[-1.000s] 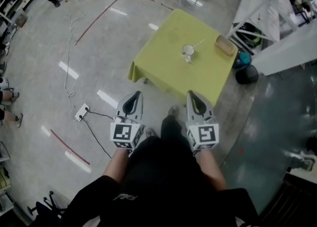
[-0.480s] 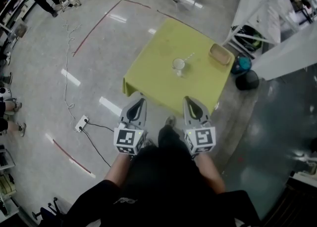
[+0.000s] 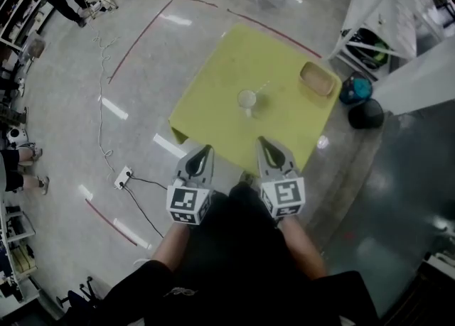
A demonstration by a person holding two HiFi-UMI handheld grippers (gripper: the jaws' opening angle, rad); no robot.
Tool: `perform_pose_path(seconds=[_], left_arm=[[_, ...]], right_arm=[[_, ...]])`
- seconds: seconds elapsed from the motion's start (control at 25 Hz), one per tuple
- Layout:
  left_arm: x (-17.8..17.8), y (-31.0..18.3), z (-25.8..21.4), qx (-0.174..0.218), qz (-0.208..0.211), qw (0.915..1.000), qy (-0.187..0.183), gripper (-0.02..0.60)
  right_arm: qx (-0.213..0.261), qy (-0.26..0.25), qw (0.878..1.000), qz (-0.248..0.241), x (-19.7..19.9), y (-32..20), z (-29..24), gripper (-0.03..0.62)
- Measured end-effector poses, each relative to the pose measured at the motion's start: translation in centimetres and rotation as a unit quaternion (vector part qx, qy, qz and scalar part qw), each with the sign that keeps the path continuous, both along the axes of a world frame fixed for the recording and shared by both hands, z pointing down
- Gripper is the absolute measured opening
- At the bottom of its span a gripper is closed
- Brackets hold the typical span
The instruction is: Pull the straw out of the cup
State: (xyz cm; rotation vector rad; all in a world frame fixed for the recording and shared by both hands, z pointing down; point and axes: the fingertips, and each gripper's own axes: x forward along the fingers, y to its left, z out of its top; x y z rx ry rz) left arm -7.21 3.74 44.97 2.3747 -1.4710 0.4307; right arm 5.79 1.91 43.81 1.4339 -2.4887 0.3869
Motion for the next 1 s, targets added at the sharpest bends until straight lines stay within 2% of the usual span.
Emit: perform_pose_path(seconds=[0.24,0.44,0.76,1.0], left_arm=[[2.4,-1.0,1.1,-0.008,0.011,0.9997,-0.021,0.048],[3.8,-1.9,1.3,-0.012,0.036,0.9986,-0.038,0.048],[5.8,-3.1,3.2,-0.037,0.067,0.9963,-0.039,0.048],[5.1,-3.8,5.7,-0.07,0.065,0.9949,-0.032,0.048]], right_arm=[[-0.012,-0.014,1.0,-0.009,1.3,-1.1,2.1,0.015],[-0.007,-0.028,1.0,0.003,1.7,-2.4,2.1,0.017],[-0.031,-0.045,0.998,0.042,4.1,-3.7,4.7,0.015],[-0.056,-0.052,0.996,0.051,3.4,-4.6,7.3,0.017]])
